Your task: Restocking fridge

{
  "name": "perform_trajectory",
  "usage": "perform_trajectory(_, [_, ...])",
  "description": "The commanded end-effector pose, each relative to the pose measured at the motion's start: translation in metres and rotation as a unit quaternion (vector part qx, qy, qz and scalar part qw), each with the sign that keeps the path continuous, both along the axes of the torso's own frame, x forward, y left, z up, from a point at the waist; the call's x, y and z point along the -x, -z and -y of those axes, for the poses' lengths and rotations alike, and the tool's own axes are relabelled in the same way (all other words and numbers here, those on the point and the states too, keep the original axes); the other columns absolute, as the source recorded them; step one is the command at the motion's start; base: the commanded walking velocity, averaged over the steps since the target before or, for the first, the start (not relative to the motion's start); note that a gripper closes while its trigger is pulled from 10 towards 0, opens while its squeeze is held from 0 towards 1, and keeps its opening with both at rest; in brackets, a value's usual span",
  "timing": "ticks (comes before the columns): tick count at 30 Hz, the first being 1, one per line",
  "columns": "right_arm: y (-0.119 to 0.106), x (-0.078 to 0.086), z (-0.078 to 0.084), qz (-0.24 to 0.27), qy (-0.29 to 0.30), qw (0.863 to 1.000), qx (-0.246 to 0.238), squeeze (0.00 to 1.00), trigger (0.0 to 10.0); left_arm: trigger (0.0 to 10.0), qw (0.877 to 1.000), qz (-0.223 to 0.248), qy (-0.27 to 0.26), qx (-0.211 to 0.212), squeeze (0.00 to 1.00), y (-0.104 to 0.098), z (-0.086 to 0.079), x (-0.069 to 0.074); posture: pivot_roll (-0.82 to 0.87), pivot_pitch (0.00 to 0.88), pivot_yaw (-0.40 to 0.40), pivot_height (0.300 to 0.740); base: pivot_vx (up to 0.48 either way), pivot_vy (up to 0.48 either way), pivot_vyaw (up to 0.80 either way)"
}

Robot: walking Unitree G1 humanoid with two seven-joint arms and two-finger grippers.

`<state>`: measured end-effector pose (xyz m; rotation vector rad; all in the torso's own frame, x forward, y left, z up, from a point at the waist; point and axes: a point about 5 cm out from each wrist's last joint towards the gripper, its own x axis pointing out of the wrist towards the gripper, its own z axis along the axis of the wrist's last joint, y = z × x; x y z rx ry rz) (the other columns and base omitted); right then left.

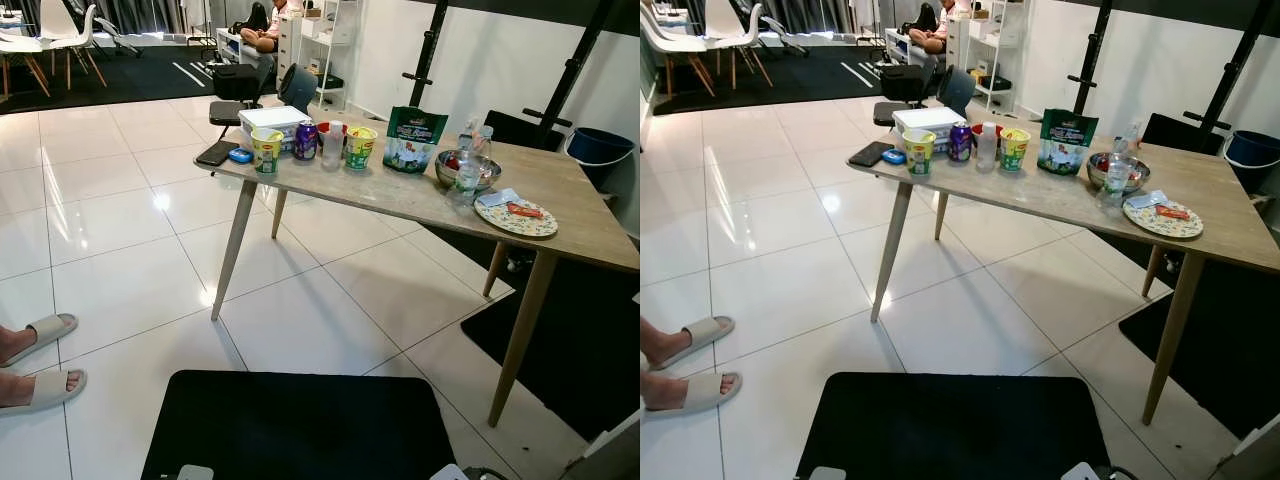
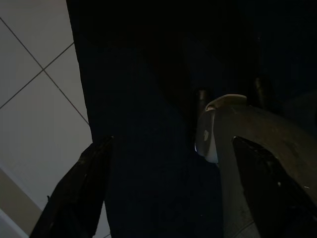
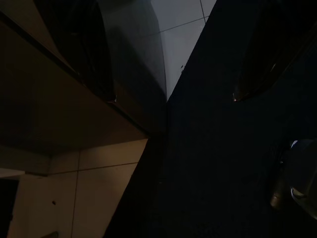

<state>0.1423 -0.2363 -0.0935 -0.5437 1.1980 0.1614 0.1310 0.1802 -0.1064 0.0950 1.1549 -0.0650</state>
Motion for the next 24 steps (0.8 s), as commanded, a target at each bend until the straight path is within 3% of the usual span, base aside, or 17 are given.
perform_trajectory(1, [-0.0017, -0.0013, 0.0046, 0.003, 0.006, 1.000, 0.005, 0.00, 10.0, 10.0, 1.000, -0.011, 0.009, 0.002, 0.00, 0.0018, 0.0047, 0.0035, -0.07, 0.000, -0.085, 0.740, 0.000, 0.000, 0.00])
perform_trajectory(4, [-0.0019, -0.0017, 0.0049, 0.004, 0.003, 1.000, 0.009, 0.00, 10.0, 10.0, 1.000, -0.012, 0.011, -0.001, 0.00, 0.0018, 0.0045, 0.0036, -0.07, 0.000, -0.084, 0.740, 0.000, 0.000, 0.00])
perform_trajectory(5, [-0.0017, -0.0020, 0.0033, 0.004, -0.002, 1.000, 0.001, 1.00, 10.0, 10.0, 1.000, -0.013, 0.013, 0.000, 0.00, 0.0019, 0.0047, 0.0039, -0.07, 0.000, -0.084, 0.740, 0.000, 0.000, 0.00])
perform_trajectory(6, [-0.0015, -0.0021, 0.0024, 0.003, -0.005, 1.000, -0.003, 1.00, 10.0, 10.0, 1.000, -0.014, 0.015, 0.000, 0.00, 0.0021, 0.0049, 0.0043, -0.07, 0.000, -0.084, 0.740, 0.000, 0.000, 0.00])
perform_trajectory(12, [-0.0006, -0.0005, 0.0014, -0.001, -0.001, 1.000, -0.002, 1.00, 10.0, 10.0, 1.000, -0.016, 0.021, 0.003, 0.00, 0.0023, 0.0056, 0.0050, -0.07, 0.000, -0.080, 0.740, 0.000, 0.000, 0.00])
perform_trajectory(13, [-0.0001, 0.0002, 0.0007, -0.003, 0.001, 1.000, -0.003, 0.25, 10.0, 10.0, 1.000, -0.016, 0.021, 0.003, 0.00, 0.0023, 0.0057, 0.0050, -0.07, 0.000, -0.080, 0.740, 0.000, 0.000, 0.00])
perform_trajectory(14, [0.0002, 0.0006, 0.0001, -0.005, 0.002, 1.000, -0.005, 0.25, 10.0, 10.0, 1.000, -0.015, 0.022, 0.003, 0.00, 0.0023, 0.0057, 0.0051, -0.07, 0.000, -0.080, 0.740, 0.000, 0.000, 0.00])
perform_trajectory(15, [0.0005, 0.0010, -0.0006, -0.006, 0.002, 1.000, -0.008, 0.00, 10.0, 10.0, 1.000, -0.015, 0.022, 0.003, 0.00, 0.0023, 0.0056, 0.0051, -0.07, 0.000, -0.079, 0.740, 0.000, 0.000, 0.00])
perform_trajectory(24, [0.0013, 0.0025, -0.0017, -0.009, -0.002, 1.000, -0.006, 0.00, 10.0, 10.0, 0.999, -0.024, 0.024, 0.013, 0.00, 0.0034, 0.0077, 0.0079, -0.07, 0.000, -0.082, 0.740, 0.000, 0.000, 0.00])
